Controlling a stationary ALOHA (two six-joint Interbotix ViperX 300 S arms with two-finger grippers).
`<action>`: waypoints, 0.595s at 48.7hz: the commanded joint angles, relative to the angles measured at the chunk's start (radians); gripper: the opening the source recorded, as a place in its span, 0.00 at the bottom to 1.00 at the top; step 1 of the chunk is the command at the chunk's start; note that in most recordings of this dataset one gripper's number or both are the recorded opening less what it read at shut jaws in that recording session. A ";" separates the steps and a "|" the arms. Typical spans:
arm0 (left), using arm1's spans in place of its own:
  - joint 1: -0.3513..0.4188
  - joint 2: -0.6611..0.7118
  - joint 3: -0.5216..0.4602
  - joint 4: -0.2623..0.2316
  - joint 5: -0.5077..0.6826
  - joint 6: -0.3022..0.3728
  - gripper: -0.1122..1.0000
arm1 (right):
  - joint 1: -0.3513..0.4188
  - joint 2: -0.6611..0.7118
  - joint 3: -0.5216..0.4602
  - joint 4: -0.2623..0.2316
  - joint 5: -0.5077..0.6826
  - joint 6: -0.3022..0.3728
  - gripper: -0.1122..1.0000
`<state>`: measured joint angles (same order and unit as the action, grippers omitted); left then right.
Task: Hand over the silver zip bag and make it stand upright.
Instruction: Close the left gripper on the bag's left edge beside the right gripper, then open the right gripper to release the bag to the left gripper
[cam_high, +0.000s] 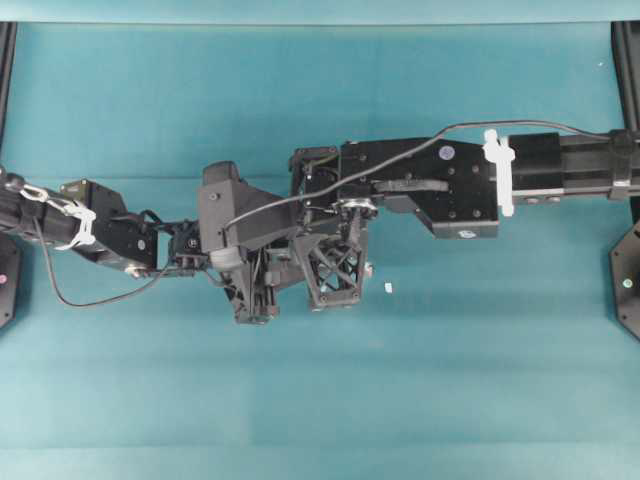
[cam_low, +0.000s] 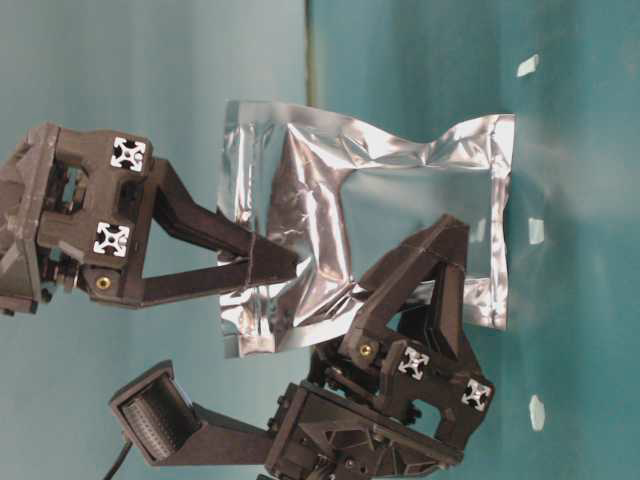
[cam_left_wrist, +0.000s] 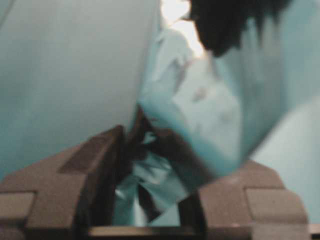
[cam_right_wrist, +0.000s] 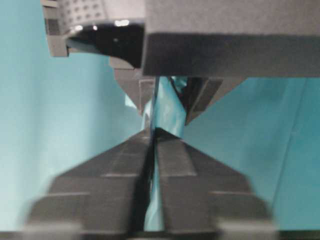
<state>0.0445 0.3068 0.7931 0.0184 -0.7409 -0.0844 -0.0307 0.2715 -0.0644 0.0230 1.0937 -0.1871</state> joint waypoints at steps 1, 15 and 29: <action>-0.011 -0.014 -0.002 0.002 0.003 -0.003 0.36 | 0.000 -0.041 -0.009 0.002 -0.006 0.011 0.39; -0.012 -0.014 0.000 0.002 0.015 0.000 0.34 | -0.002 -0.080 -0.011 -0.025 -0.006 0.014 0.84; -0.017 -0.020 0.015 0.002 0.012 0.000 0.34 | -0.018 -0.170 0.025 -0.028 -0.006 0.061 0.85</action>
<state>0.0399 0.3007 0.8069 0.0184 -0.7240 -0.0844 -0.0383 0.1733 -0.0491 -0.0031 1.0922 -0.1503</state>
